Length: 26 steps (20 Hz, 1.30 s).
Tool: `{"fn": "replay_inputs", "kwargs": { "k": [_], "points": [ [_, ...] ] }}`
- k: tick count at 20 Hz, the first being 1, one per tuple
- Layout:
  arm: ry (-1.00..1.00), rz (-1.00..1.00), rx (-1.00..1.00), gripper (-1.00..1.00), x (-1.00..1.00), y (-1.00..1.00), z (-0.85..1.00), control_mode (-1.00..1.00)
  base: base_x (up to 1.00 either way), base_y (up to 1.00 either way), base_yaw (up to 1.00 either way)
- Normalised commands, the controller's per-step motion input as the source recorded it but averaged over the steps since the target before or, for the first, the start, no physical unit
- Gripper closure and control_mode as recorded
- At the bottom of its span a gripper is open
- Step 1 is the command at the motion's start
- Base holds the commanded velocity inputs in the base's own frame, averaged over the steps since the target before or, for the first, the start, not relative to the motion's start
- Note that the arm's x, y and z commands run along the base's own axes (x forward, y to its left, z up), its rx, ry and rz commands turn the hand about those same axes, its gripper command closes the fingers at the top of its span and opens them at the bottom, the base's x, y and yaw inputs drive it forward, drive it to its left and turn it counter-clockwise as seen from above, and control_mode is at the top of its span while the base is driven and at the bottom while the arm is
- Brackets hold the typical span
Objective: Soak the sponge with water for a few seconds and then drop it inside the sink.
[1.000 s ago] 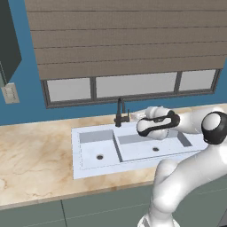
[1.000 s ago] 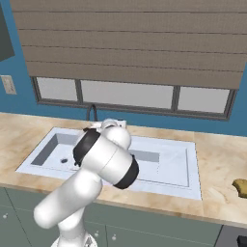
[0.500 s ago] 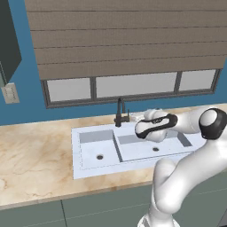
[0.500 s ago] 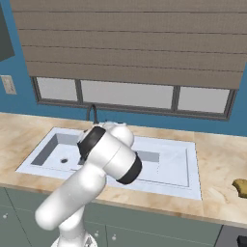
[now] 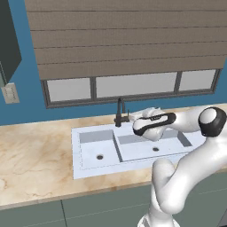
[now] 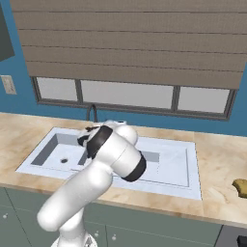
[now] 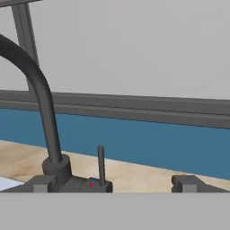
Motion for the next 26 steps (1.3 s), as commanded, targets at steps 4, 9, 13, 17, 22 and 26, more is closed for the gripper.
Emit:
{"fn": "replay_inputs", "kwargs": {
  "k": [4,9,13,17,22,26],
  "points": [
    [-0.05,0.02,0.0,-1.0,0.18,0.0,0.0,-1.0,0.0,0.0,0.0],
    [-0.04,0.0,0.0,-1.0,0.22,0.0,0.0,-1.0,0.0,0.0,0.0],
    [-0.02,0.0,0.0,-1.0,0.08,0.0,-0.04,-1.0,0.0,0.0,0.0],
    [-0.01,0.0,0.0,-1.0,0.05,0.0,-0.17,-1.0,0.0,0.0,0.0],
    [-0.01,0.0,0.0,-1.0,0.09,0.0,-0.11,-1.0,0.0,0.0,0.0],
    [-0.04,0.0,0.0,-1.0,0.16,0.0,-0.07,-1.0,0.0,0.0,0.0]
  ]
}}
